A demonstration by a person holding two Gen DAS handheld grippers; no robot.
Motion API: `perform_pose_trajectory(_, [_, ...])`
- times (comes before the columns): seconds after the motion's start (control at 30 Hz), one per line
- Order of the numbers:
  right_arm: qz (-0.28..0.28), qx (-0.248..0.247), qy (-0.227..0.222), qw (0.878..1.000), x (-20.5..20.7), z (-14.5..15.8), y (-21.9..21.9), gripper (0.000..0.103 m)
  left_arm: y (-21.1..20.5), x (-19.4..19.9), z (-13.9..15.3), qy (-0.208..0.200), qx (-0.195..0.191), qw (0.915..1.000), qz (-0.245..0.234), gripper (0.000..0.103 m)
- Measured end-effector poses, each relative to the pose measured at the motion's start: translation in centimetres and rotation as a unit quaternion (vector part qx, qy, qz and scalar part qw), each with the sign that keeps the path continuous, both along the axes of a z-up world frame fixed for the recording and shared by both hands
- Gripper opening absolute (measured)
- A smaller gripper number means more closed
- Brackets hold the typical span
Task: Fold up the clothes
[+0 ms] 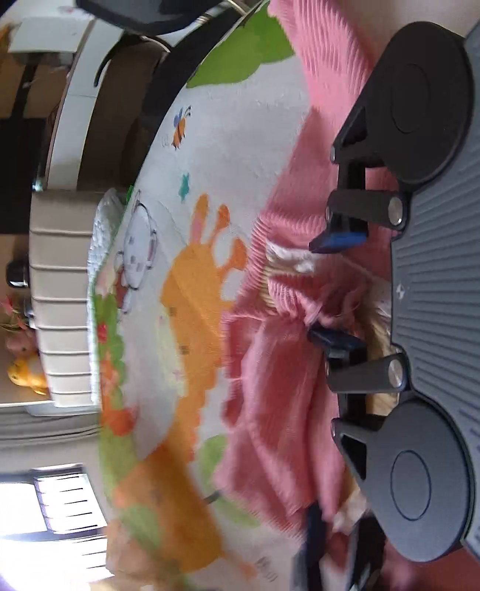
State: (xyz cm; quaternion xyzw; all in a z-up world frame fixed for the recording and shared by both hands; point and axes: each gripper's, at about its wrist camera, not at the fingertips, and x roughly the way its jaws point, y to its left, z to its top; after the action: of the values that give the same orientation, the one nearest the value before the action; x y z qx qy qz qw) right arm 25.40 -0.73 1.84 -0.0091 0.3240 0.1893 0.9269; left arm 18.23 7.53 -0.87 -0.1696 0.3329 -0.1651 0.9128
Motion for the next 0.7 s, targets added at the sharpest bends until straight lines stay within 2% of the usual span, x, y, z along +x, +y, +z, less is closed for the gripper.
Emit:
perform_pose_trajectory(0.07, [-0.051,0.02,-0.041,0.998,-1.0,2.3,-3.6,0.064,0.0,0.0,-0.1,-0.001,-0.003,1.0,0.001,0.102])
perform_pose_trajectory(0.13, [-0.127,0.04,-0.079,0.988,-1.9,4.3,-8.0,0.067,0.0,0.0,-0.3,-0.003,-0.006,1.0,0.003,0.103])
perform_pose_trajectory(0.2, [-0.208,0.077,-0.069,0.973,-2.2,4.4,-12.3,0.067,-0.1,-0.1,-0.3,-0.004,-0.006,1.0,0.004,0.103])
perform_pose_trajectory(0.3, [-0.305,0.142,-0.031,0.941,-2.0,3.1,-17.6,0.067,-0.1,-0.1,-0.3,-0.003,-0.005,1.0,0.007,0.103])
perform_pose_trajectory(0.4, [-0.328,0.196,0.005,0.924,-1.0,0.5,-19.4,0.067,0.0,0.0,-0.3,-0.001,-0.011,0.9999,0.008,0.103])
perform_pose_trajectory(0.53, [-0.343,0.203,0.03,0.916,2.5,-1.8,-18.8,0.066,0.2,0.0,-0.3,-0.001,-0.017,0.9998,0.008,0.103])
perform_pose_trajectory(0.6, [-0.342,0.195,0.046,0.918,4.1,-2.7,-18.7,0.043,0.3,0.0,-0.4,0.0,-0.021,0.9998,0.008,0.103])
perform_pose_trajectory(0.63, [-0.34,0.188,0.05,0.92,4.6,-2.9,-18.7,0.023,0.4,0.0,-0.4,0.0,-0.022,0.9997,0.008,0.103])
perform_pose_trajectory(0.67, [-0.32,0.18,0.037,0.929,4.5,-2.0,-17.7,0.01,0.4,0.0,-0.4,0.0,-0.024,0.9997,0.008,0.103])
perform_pose_trajectory(0.7, [-0.296,0.171,0.02,0.939,4.2,-0.9,-16.6,0.009,0.5,0.0,-0.4,0.0,-0.026,0.9996,0.008,0.103])
